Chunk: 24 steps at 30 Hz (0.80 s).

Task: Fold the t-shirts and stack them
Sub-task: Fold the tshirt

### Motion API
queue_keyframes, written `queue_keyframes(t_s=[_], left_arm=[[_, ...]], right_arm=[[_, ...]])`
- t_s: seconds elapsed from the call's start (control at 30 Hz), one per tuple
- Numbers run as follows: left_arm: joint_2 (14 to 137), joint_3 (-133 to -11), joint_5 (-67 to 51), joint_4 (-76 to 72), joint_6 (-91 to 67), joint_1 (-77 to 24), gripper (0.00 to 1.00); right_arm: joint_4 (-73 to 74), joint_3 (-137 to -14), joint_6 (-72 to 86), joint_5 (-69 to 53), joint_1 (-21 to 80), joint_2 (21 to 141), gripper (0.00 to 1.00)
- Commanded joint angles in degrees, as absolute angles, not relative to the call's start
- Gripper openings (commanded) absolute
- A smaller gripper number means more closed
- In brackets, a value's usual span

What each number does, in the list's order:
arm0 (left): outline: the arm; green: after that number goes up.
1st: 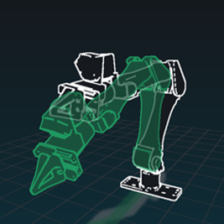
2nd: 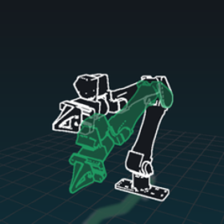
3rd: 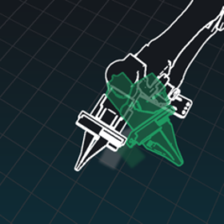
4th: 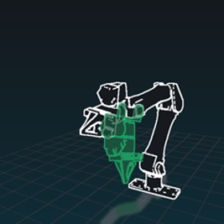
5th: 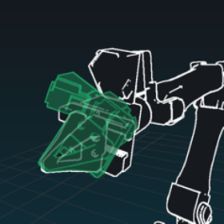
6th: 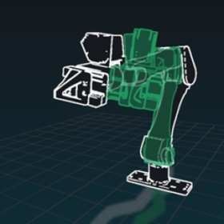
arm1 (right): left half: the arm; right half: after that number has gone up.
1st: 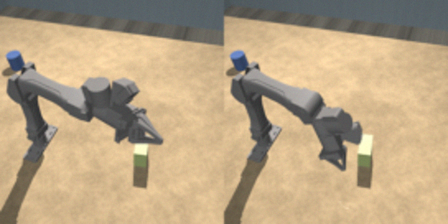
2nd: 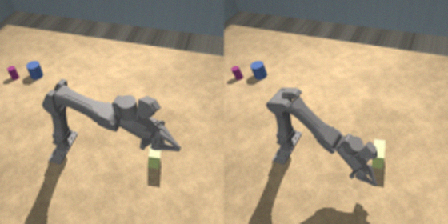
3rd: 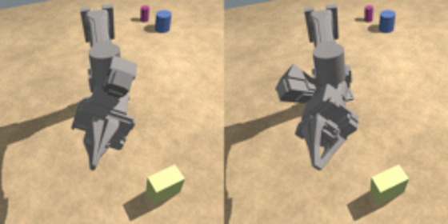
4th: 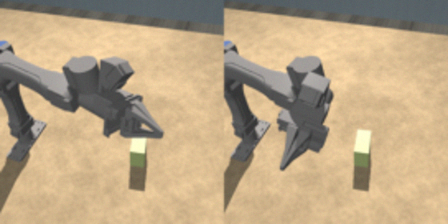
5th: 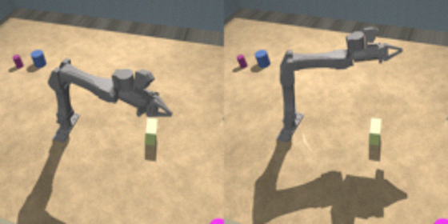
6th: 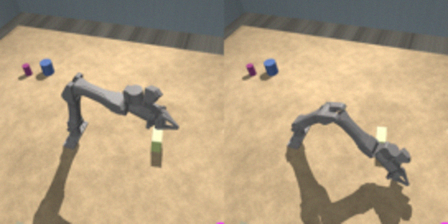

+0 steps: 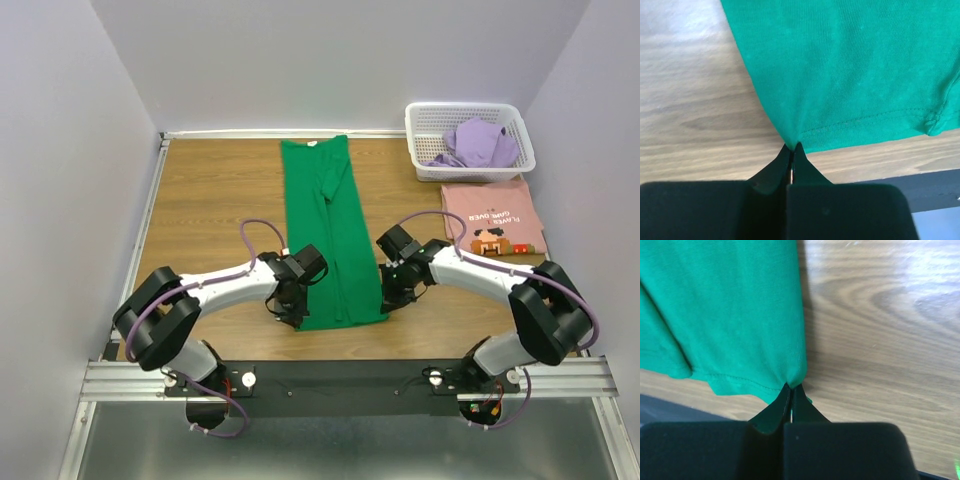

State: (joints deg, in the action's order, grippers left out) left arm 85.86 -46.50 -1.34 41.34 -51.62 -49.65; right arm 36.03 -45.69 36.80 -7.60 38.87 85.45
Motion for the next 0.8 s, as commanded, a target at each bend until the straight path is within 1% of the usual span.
queue_keyframes(t_s=[0.0, 0.13, 0.27, 0.33, 0.37, 0.4, 0.5, 0.53, 0.63, 0.67, 0.77], left_arm=[[81.1, -45.3, -2.4, 44.5, -51.9, -50.2, 0.00], [79.2, -48.4, -4.4, 43.3, -48.3, -47.6, 0.00], [80.9, -53.3, -3.1, 43.1, -42.6, -38.5, 0.00], [82.2, -56.1, -2.6, 42.5, -38.7, -33.4, 0.00], [82.8, -57.3, -2.0, 42.4, -37.7, -33.4, 0.00], [83.3, -58.4, -1.5, 42.2, -36.7, -30.4, 0.00], [86.7, -63.2, -0.4, 41.1, -33.1, -25.5, 0.00], [87.4, -65.1, -0.4, 39.5, -31.8, -24.4, 0.00], [91.1, -69.4, -0.4, 37.8, -29.5, -21.5, 0.00], [92.3, -70.6, 1.6, 37.7, -29.1, -21.1, 0.00], [96.1, -74.2, 2.5, 36.0, -27.3, -19.3, 0.00]], right_arm=[[38.3, -45.3, 36.1, -11.2, 38.8, 82.8, 0.01], [40.0, -49.8, 34.0, -10.0, 38.1, 82.8, 0.01], [42.1, -60.7, 29.7, -8.8, 34.9, 87.1, 0.01], [42.4, -66.5, 28.0, -8.5, 32.8, 91.2, 0.01], [42.5, -66.5, 27.5, -8.1, 32.2, 91.2, 0.00], [42.6, -70.4, 27.0, -7.6, 30.9, 92.2, 0.01], [43.0, -76.6, 25.2, -6.9, 29.3, 97.2, 0.00], [43.1, -80.6, 24.8, -6.2, 29.1, 99.4, 0.00], [43.2, -87.2, 23.5, -4.7, 28.2, 104.1, 0.00], [43.3, -88.8, 22.9, -4.2, 28.0, 105.3, 0.01], [43.2, -92.7, 20.9, -3.3, 27.3, 109.2, 0.01]])
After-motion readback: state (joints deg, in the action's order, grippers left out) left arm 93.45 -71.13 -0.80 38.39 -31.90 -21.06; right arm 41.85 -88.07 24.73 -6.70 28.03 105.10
